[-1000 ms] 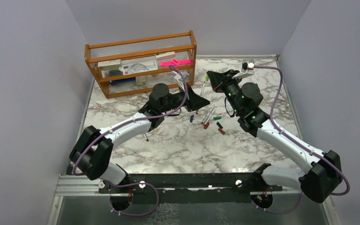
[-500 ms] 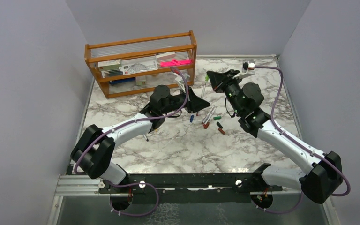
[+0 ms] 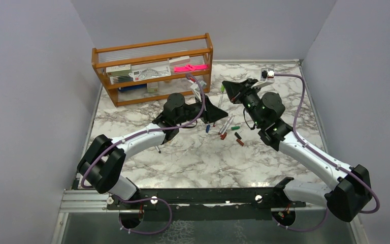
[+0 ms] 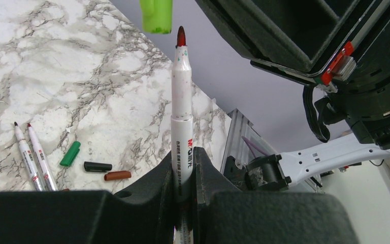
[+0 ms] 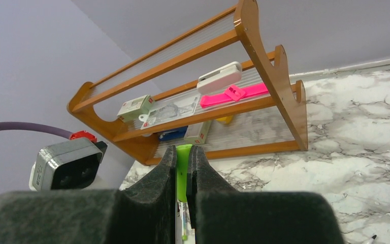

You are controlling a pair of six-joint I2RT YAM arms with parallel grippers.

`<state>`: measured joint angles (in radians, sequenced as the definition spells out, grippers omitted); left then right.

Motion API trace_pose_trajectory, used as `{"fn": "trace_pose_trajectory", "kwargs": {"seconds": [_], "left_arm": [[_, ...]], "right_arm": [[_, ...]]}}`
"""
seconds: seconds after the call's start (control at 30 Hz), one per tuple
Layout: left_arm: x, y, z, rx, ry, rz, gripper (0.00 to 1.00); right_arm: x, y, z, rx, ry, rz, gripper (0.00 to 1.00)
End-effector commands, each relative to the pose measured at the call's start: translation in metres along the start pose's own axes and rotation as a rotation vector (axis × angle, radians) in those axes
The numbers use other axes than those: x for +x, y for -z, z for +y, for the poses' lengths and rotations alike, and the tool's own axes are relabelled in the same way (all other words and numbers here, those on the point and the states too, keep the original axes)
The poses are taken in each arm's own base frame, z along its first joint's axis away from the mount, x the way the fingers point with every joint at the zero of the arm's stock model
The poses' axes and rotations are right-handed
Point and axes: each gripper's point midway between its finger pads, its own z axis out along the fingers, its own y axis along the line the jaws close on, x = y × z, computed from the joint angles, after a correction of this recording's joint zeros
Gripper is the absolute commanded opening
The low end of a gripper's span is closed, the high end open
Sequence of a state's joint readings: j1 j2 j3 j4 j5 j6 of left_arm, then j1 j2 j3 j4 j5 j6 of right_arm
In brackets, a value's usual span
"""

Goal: Insert the pens into the pen caps

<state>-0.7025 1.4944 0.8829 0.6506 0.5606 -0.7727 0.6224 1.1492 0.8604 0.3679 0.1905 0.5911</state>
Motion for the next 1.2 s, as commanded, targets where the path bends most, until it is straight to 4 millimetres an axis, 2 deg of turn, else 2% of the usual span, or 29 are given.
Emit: {"fn": "trace_pose_trajectory", "kwargs": {"seconds": [0.0,0.47,0.8,1.17], "left_arm": [[-0.003,-0.001,-0.005,0.025,-0.024,-0.017,0.0],[0.001,0.0,0.0,0.011,-0.019,-0.014,0.0],[-0.005,-0.001,-0.002,0.01,-0.036,-0.031,0.0],[-0.012,0.001,0.002,-0.009,-0.042,-0.052,0.0]], "right_arm": [[-0.008,0.007,0.009,-0.043,-0.024,-0.019,0.01],[-0.014,0.01,0.012,-0.055,-0.021,-0.031,0.01],[0.001,0.01,0.011,-0.065,-0.016,0.017,0.01],[0.007,0.016,0.009,-0.072,-0.016,0.037,0.01]]}}
